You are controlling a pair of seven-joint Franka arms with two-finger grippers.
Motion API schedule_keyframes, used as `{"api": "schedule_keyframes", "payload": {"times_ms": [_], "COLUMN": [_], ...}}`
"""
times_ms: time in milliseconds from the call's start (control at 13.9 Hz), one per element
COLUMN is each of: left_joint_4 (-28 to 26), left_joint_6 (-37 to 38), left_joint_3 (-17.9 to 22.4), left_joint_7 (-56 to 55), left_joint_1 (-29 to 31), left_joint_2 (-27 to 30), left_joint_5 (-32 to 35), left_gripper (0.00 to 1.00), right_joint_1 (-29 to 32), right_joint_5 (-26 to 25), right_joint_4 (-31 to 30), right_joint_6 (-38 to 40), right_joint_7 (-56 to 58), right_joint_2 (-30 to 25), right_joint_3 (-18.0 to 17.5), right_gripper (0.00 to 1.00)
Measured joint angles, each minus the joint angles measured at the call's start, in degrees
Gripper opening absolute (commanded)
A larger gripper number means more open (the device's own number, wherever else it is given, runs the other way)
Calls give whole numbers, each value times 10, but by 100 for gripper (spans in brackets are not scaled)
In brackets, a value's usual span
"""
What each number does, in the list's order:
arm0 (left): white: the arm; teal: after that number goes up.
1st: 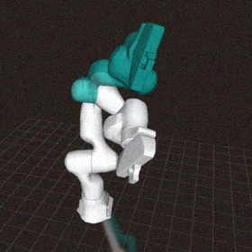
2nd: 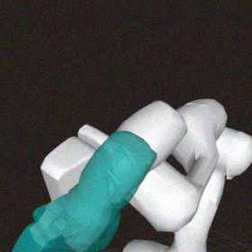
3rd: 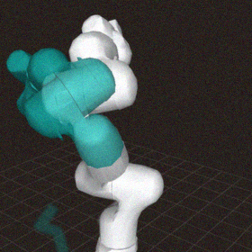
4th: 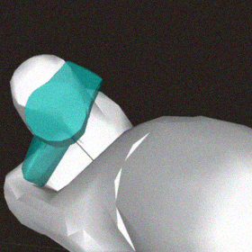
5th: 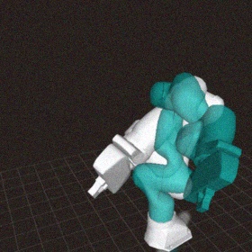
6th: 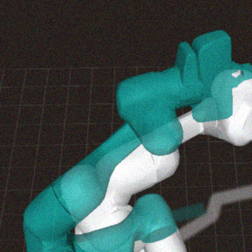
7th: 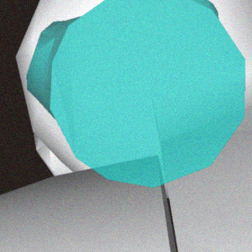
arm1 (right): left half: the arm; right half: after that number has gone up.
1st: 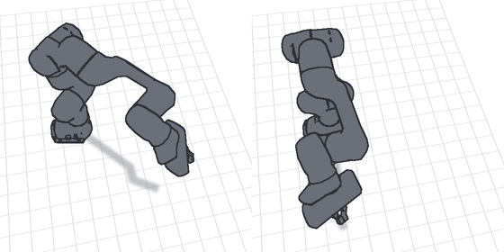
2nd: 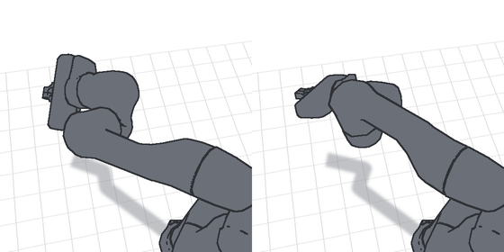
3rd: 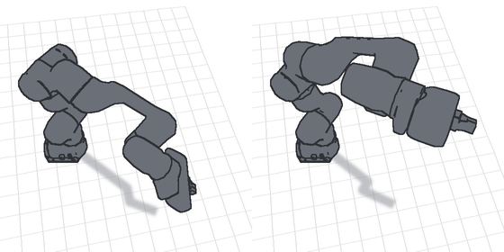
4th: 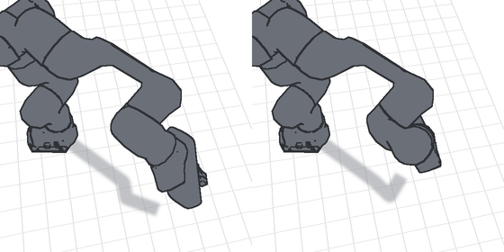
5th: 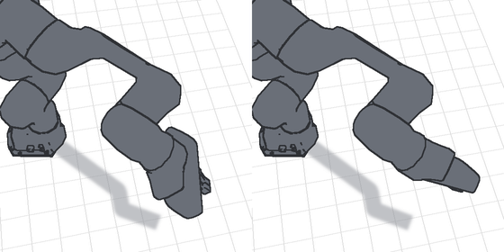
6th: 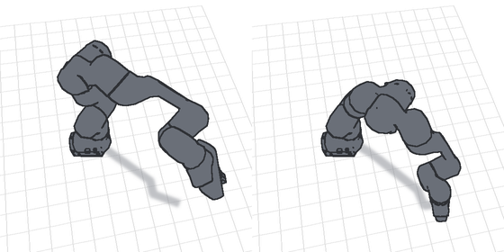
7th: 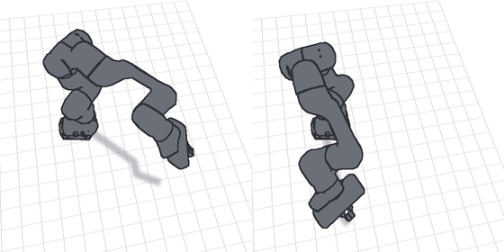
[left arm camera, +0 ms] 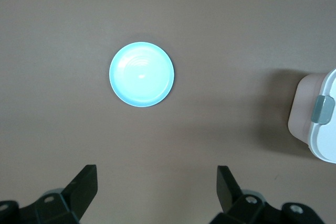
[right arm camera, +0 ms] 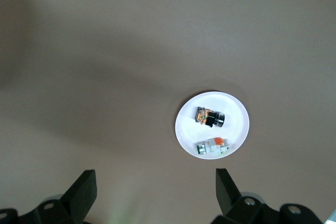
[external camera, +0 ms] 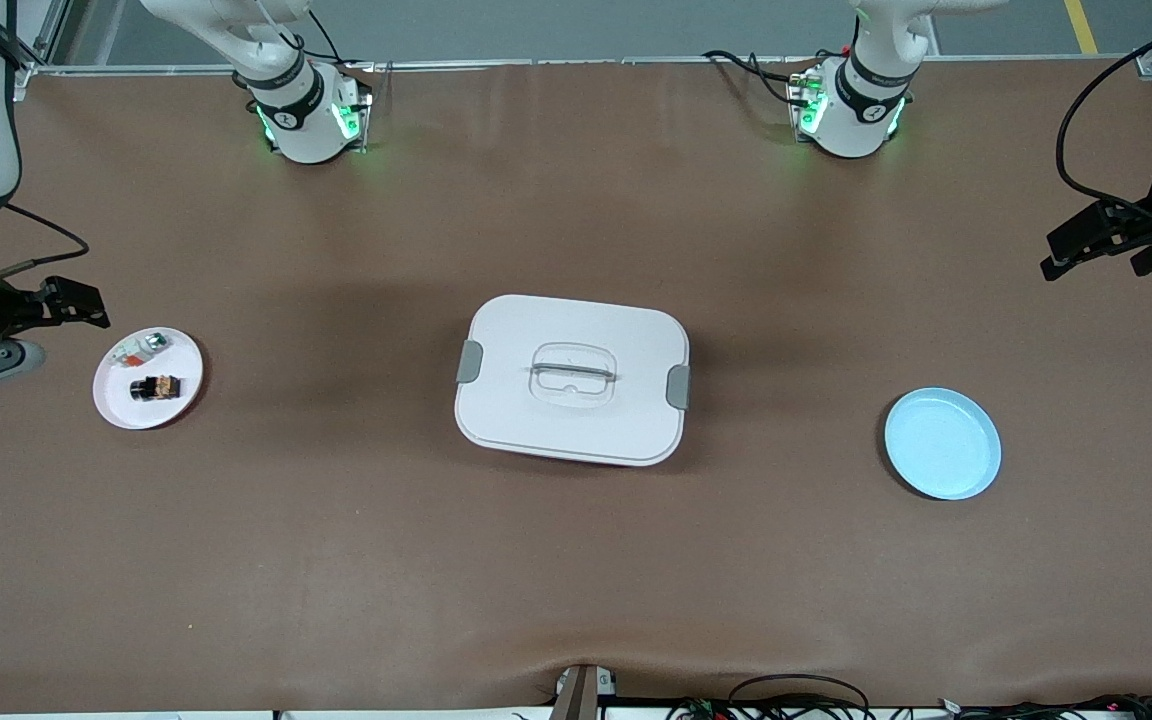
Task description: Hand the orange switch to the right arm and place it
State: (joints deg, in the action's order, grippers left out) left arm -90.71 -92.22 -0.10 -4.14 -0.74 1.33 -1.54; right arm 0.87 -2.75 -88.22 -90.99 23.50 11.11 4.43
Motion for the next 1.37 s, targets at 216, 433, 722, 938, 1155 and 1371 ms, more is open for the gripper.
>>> {"api": "schedule_keyframes", "payload": {"times_ms": [216,433,722,938,1155,1371], "left_joint_4": [0,1,1,1,1,1], "left_joint_6": [0,0,0,0,0,0], "left_joint_3": [0,0,2,3,4,4], "left_joint_7": [0,0,0,0,0,0], "left_joint_1": [0,0,0,1,1,1], "left_joint_2": [0,0,0,0,0,0], "left_joint_5": [0,0,0,0,0,0], "left_gripper": [100,100,100,100,100,100], "right_joint_1": [-1,-1,-1,-2,-8,-8], "right_joint_5": [8,8,10,22,25,26], "right_joint_4": [3,22,60,65,65,72], "right_joint_6": [0,0,2,29,40,74], "right_joint_7": [-90,-123,-153,-207,-257,-262], "right_joint_2": [0,0,0,1,3,-6], "right_joint_3": [0,0,2,1,0,0], "right_gripper": [100,100,100,100,100,100]}}
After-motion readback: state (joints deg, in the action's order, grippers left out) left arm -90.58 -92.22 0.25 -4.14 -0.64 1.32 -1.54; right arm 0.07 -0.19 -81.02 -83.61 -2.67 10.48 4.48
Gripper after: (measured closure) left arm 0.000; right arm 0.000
